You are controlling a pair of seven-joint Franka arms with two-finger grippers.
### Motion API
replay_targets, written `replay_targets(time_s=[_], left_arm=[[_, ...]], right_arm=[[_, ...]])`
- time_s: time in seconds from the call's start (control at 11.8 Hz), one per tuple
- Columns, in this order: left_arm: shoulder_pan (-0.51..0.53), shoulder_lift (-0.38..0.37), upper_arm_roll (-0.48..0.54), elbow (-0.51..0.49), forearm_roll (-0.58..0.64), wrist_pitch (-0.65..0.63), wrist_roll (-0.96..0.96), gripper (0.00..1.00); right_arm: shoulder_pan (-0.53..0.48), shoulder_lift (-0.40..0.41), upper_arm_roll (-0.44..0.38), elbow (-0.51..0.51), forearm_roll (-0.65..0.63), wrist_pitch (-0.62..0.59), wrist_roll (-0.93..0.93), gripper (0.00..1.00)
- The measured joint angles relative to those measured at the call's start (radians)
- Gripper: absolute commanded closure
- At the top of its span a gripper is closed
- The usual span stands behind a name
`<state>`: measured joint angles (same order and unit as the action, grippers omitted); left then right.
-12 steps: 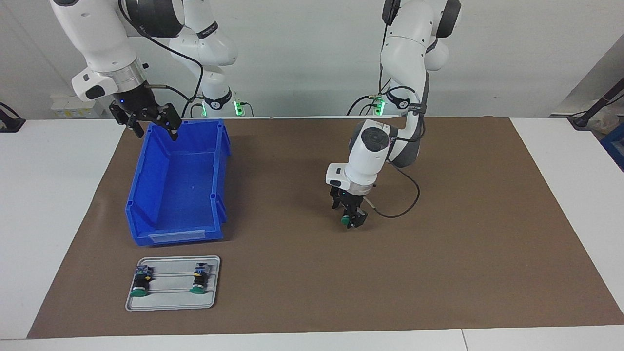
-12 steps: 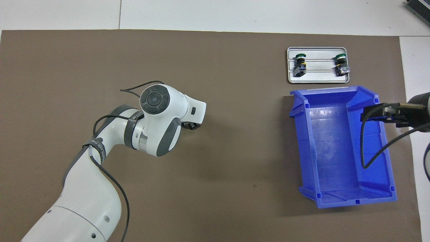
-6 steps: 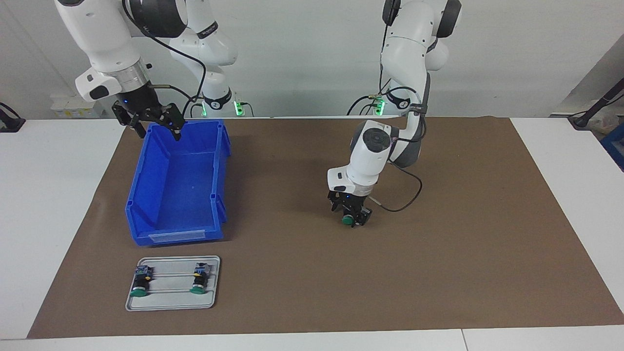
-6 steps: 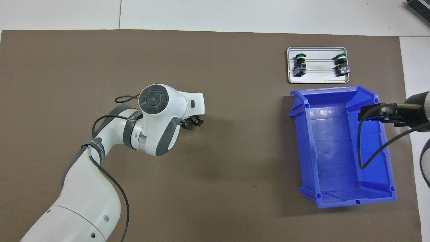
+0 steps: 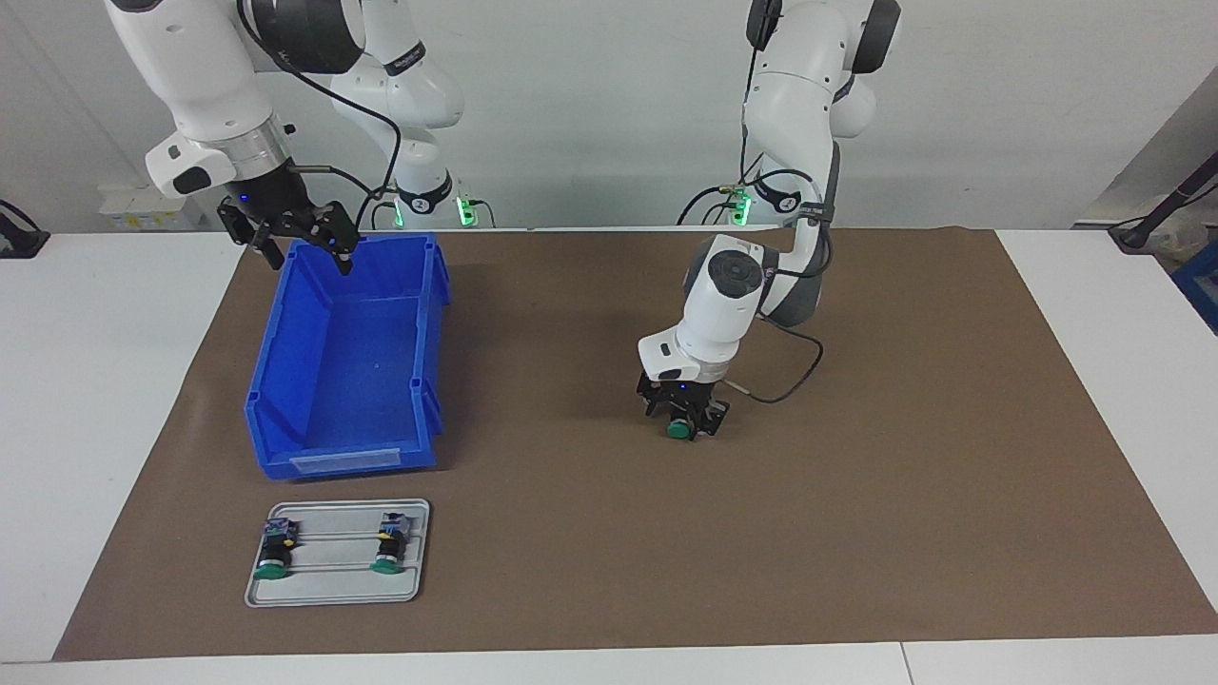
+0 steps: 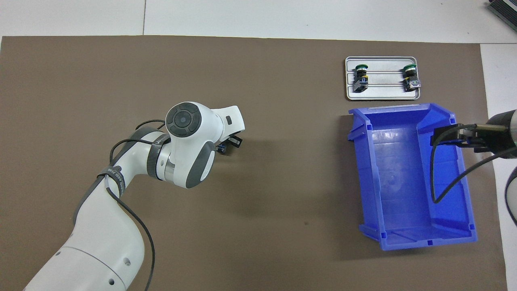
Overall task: Place and press button with both arms
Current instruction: 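Grasp the green part on the table with the left gripper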
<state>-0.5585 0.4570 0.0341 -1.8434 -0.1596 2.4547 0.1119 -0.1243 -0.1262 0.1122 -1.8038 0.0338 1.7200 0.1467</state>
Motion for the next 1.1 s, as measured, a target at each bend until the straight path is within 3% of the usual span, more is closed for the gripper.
replay_targets(time_s=[0.17,0.42,0.76,0.93,1.1], left_arm=[[0.0,-0.004,0.005,0.0,0.004,-0.002,0.0,1.0],[-0.001,-0.016,0.0,0.005,0.056,-0.002,0.047,1.0],[0.023,-0.092,0.005,0.005,0.052,-0.009,0.263,1.0],[0.051,-0.109,-0.001,0.005,-0.088,-0.015,0.417,1.0],[0.057,-0.111,0.0,0.003,-0.35,-0.015,0.665,1.0]], right_arm=[[0.001,-0.001,0.001,0.001,0.0,0.0,0.0,0.0],[0.002,-0.004,0.005,0.001,0.0,0.0,0.0,0.0],[0.002,-0.004,0.005,0.001,0.0,0.0,0.0,0.0],[0.002,-0.004,0.005,0.001,0.0,0.0,0.0,0.0],[0.002,-0.004,0.005,0.001,0.0,0.0,0.0,0.0]])
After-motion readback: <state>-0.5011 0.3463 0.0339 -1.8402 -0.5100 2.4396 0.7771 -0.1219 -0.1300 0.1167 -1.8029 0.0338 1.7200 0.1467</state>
